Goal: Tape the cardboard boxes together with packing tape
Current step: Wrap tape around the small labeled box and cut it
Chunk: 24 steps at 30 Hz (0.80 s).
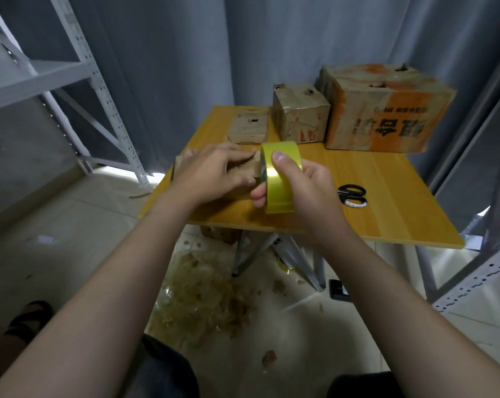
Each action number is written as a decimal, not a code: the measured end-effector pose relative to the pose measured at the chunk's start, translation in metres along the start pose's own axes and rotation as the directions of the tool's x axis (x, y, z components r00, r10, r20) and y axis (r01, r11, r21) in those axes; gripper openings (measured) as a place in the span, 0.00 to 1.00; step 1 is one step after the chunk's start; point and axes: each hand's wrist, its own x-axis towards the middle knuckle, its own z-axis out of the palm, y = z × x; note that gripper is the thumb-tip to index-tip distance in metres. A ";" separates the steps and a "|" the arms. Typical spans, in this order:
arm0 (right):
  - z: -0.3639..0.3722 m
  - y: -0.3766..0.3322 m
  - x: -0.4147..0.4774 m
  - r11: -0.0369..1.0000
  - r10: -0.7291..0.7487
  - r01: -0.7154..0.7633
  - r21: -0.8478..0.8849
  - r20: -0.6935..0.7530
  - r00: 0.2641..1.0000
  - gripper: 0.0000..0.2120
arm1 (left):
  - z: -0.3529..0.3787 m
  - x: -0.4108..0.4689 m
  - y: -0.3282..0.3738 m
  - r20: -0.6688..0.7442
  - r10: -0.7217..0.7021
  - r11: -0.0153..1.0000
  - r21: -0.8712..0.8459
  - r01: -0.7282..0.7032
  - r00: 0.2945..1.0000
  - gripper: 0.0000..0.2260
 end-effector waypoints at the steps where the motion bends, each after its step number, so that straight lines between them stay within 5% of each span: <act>1: 0.000 0.000 0.002 1.000 0.015 -0.015 -0.004 -0.004 1.000 0.18 | 0.001 0.002 -0.001 0.006 -0.001 1.000 0.006 0.001 1.000 0.25; 15: 0.001 0.028 -0.004 0.979 0.134 -0.149 -0.142 -0.107 0.985 0.19 | 0.007 0.031 -0.026 0.146 -0.045 0.997 -0.049 0.053 0.988 0.25; 24: 0.000 0.028 -0.002 0.970 0.183 -0.191 -0.153 -0.066 0.981 0.22 | 0.009 0.028 -0.026 0.180 0.030 0.996 0.073 -0.043 0.983 0.30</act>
